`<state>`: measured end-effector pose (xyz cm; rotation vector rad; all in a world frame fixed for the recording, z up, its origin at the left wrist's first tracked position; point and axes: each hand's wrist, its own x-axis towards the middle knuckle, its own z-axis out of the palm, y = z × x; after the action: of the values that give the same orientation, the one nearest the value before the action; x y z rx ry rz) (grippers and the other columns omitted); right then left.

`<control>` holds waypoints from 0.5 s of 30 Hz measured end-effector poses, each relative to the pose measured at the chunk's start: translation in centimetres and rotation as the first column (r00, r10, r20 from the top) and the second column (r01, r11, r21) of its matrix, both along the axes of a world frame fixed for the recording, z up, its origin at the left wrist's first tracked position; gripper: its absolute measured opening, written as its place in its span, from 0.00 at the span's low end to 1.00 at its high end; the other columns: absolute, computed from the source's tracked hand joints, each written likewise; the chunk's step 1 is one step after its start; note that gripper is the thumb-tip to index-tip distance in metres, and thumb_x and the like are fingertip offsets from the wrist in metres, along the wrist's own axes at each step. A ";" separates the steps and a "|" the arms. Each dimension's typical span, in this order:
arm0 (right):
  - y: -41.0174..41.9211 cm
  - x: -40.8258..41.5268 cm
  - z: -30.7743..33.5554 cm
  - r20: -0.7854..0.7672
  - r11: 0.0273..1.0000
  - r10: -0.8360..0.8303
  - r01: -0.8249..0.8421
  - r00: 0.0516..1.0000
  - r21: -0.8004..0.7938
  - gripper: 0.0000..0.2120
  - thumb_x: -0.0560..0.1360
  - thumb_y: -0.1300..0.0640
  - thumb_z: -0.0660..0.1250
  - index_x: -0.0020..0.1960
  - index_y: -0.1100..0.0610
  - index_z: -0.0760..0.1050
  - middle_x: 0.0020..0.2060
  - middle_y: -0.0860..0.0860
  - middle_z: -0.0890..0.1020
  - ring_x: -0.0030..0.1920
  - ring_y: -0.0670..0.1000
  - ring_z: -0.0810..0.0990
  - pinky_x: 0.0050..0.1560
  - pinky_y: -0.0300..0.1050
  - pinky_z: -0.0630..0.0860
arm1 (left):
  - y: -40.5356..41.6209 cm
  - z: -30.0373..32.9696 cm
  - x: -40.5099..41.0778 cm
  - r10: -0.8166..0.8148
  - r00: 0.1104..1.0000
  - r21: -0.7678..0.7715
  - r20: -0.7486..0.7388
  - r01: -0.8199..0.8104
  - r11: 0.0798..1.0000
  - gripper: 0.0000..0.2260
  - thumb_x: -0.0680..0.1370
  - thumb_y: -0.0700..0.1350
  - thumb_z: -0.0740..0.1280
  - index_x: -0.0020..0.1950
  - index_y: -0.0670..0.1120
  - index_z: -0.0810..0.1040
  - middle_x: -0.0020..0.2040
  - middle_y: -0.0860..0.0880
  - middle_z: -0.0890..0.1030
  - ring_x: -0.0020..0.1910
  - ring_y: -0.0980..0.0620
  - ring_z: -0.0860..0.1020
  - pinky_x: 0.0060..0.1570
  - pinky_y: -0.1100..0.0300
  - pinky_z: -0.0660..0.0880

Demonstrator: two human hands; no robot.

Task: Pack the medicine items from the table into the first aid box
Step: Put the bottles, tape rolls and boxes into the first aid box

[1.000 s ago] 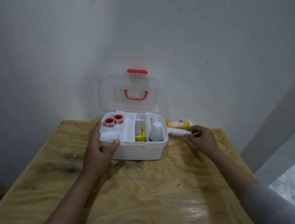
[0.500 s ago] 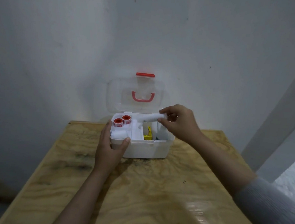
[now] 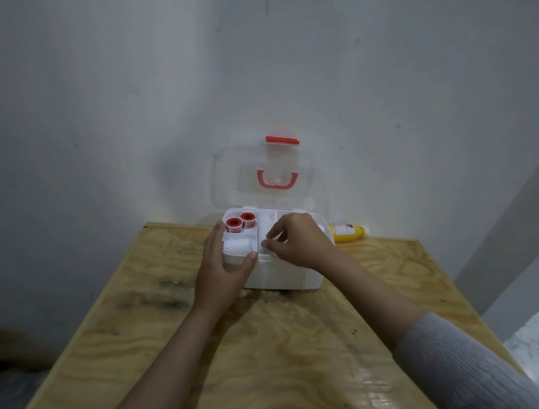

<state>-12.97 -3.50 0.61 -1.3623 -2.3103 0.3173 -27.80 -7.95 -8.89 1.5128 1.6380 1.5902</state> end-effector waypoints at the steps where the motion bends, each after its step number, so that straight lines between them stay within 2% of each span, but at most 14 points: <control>1: 0.1 0.3 0.3 -0.027 1.000 0.003 -0.004 1.000 -0.010 0.13 0.72 0.53 0.70 0.52 0.60 0.82 0.50 0.54 0.85 0.39 0.45 0.78 0.43 0.37 0.71 | 0.1 -0.1 0.0 0.000 1.000 0.002 0.001 0.000 1.000 0.38 0.68 0.62 0.68 0.74 0.57 0.57 0.73 0.53 0.65 0.67 0.51 0.69 0.55 0.48 0.78; 4: 1.3 2.8 2.1 -0.202 0.996 -0.060 0.073 0.978 0.056 0.10 0.73 0.55 0.69 0.50 0.59 0.83 0.45 0.50 0.85 0.37 0.44 0.79 0.42 0.36 0.74 | 0.2 -0.3 -0.1 -0.006 1.000 0.012 0.013 0.005 1.000 0.37 0.69 0.60 0.69 0.74 0.58 0.57 0.73 0.53 0.66 0.67 0.52 0.70 0.56 0.50 0.78; 7: 4.1 7.6 2.1 -0.426 0.944 -0.253 0.318 0.868 0.088 0.08 0.73 0.57 0.68 0.46 0.60 0.83 0.40 0.53 0.85 0.37 0.48 0.80 0.44 0.40 0.76 | 0.2 -0.6 -0.1 -0.011 0.999 0.034 0.038 0.010 0.999 0.36 0.70 0.56 0.70 0.74 0.58 0.58 0.72 0.54 0.66 0.66 0.53 0.70 0.57 0.52 0.77; 9: 6.4 10.9 -0.2 -0.456 0.881 -0.404 0.471 0.793 0.039 0.08 0.73 0.59 0.66 0.48 0.61 0.82 0.44 0.56 0.86 0.43 0.53 0.82 0.48 0.41 0.74 | 0.4 -0.7 -0.1 -0.003 0.999 0.042 0.041 0.001 0.999 0.35 0.70 0.56 0.70 0.74 0.59 0.58 0.72 0.55 0.66 0.66 0.54 0.70 0.58 0.53 0.76; 10: 7.5 12.3 -1.7 -0.414 0.860 -0.464 0.510 0.783 0.002 0.09 0.73 0.60 0.65 0.50 0.61 0.81 0.47 0.57 0.85 0.47 0.55 0.82 0.50 0.41 0.74 | 0.4 -0.7 0.0 0.003 0.999 0.043 0.042 -0.005 0.999 0.35 0.70 0.56 0.70 0.74 0.59 0.58 0.72 0.56 0.66 0.66 0.54 0.70 0.57 0.53 0.76; 12: 9.3 14.1 -5.0 -0.252 0.854 -0.511 0.518 0.822 -0.042 0.13 0.72 0.61 0.65 0.55 0.61 0.79 0.53 0.58 0.83 0.54 0.58 0.79 0.54 0.47 0.75 | 0.6 -0.8 0.2 0.011 0.999 0.044 0.050 -0.013 0.999 0.35 0.70 0.55 0.71 0.74 0.59 0.58 0.70 0.59 0.66 0.65 0.55 0.70 0.56 0.56 0.76; 15: 11.0 15.2 -7.9 0.034 0.870 -0.494 0.493 0.869 0.013 0.19 0.70 0.61 0.63 0.61 0.56 0.75 0.58 0.56 0.79 0.59 0.60 0.74 0.56 0.55 0.74 | 0.6 -0.9 0.3 0.004 0.998 0.045 0.067 -0.007 0.999 0.35 0.70 0.54 0.71 0.73 0.59 0.59 0.68 0.62 0.65 0.64 0.56 0.70 0.55 0.57 0.76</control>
<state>2.25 7.51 -7.31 -1.9028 -1.8891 0.1225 -27.51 -7.35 -9.75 1.4624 1.5815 1.6732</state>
